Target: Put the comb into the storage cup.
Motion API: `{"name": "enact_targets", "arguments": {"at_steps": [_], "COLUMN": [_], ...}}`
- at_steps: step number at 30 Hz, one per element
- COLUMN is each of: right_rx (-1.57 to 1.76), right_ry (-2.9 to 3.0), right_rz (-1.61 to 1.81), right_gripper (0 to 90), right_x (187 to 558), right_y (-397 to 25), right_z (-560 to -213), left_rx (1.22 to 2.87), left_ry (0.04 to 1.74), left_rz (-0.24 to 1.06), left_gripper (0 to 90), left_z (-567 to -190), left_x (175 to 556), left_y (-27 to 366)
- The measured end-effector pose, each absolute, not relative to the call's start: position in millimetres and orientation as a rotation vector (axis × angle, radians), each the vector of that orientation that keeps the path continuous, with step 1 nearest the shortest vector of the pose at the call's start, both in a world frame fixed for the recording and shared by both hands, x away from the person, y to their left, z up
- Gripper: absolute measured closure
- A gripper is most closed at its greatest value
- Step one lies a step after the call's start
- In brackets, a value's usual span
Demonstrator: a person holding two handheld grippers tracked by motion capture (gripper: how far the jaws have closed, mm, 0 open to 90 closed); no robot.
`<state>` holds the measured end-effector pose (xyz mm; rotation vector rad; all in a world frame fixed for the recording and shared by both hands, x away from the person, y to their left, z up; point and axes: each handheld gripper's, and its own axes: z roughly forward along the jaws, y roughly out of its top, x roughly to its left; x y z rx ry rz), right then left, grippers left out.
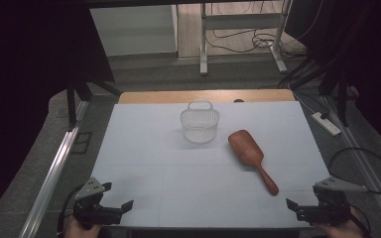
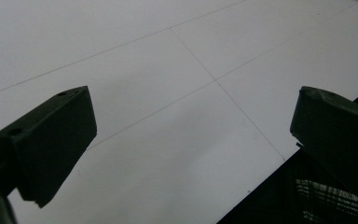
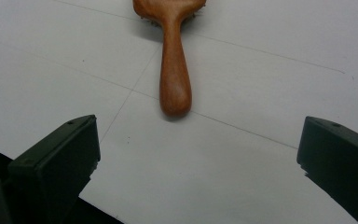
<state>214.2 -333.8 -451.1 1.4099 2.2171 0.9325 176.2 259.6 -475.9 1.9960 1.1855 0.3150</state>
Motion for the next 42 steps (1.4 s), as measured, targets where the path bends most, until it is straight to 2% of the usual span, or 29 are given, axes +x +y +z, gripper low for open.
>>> {"name": "enact_targets", "arguments": {"at_steps": [42], "right_rx": [1.308], "right_ry": [2.31], "right_rz": [0.924], "right_gripper": [0.0], "right_x": [219], "right_y": [-320], "right_z": [-451], "left_rx": [1.968], "left_ry": [1.179], "left_rz": [0.287], "left_gripper": [0.8], "left_z": [-477], "left_x": [173], "left_y": [265]}}
